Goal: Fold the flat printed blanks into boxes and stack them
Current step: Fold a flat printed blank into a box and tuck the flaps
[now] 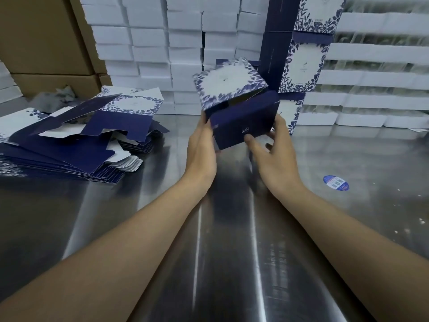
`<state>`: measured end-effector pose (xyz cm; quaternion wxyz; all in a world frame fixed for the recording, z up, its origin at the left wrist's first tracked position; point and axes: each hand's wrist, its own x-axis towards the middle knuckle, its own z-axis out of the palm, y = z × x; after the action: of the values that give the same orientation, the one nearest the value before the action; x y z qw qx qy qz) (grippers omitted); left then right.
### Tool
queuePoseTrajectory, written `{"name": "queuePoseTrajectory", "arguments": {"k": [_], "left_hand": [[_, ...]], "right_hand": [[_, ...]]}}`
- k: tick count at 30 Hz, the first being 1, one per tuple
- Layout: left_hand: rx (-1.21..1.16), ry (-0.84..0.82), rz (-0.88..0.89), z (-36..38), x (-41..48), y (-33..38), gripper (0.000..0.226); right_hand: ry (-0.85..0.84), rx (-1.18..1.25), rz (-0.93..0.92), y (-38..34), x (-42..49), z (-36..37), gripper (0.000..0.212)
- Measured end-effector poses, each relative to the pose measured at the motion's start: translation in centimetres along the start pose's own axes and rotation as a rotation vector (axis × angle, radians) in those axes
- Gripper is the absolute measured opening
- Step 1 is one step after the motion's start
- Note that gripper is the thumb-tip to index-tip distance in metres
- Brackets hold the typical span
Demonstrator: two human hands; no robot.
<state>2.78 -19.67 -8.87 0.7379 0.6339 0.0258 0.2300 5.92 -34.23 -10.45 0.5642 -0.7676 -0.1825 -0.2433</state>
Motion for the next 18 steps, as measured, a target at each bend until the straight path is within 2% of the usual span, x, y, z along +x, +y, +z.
{"name": "queuePoseTrajectory", "arguments": {"k": [3,5,8,11,13,15,18], "left_hand": [[0.019,-0.073,0.001,-0.1,-0.1,-0.4,0.067],[0.109,-0.057,0.03,-0.2,-0.1,-0.6,0.082],[0.212,0.039,0.135,-0.1,-0.1,-1.1,0.072],[0.274,0.122,0.25,-0.1,-0.2,-1.2,0.053],[0.257,0.164,0.288,-0.1,-0.4,-0.8,0.043],[0.219,0.21,0.295,0.0,-0.6,-0.4,0.037],[0.205,0.276,0.295,0.2,-0.9,0.1,0.034]], "right_hand": [[0.048,0.035,0.088,0.0,0.0,-0.2,0.038],[0.077,0.077,0.103,-0.2,0.0,-0.3,0.033],[0.095,0.043,0.059,-0.4,0.0,-0.2,0.037],[0.096,0.082,0.008,-0.9,-0.5,-0.1,0.059],[0.088,0.035,-0.114,-1.1,-0.8,-0.2,0.067],[0.076,-0.086,-0.234,-1.1,-0.9,-0.2,0.063],[0.112,-0.137,-0.246,-1.1,-0.9,-0.2,0.047]]}}
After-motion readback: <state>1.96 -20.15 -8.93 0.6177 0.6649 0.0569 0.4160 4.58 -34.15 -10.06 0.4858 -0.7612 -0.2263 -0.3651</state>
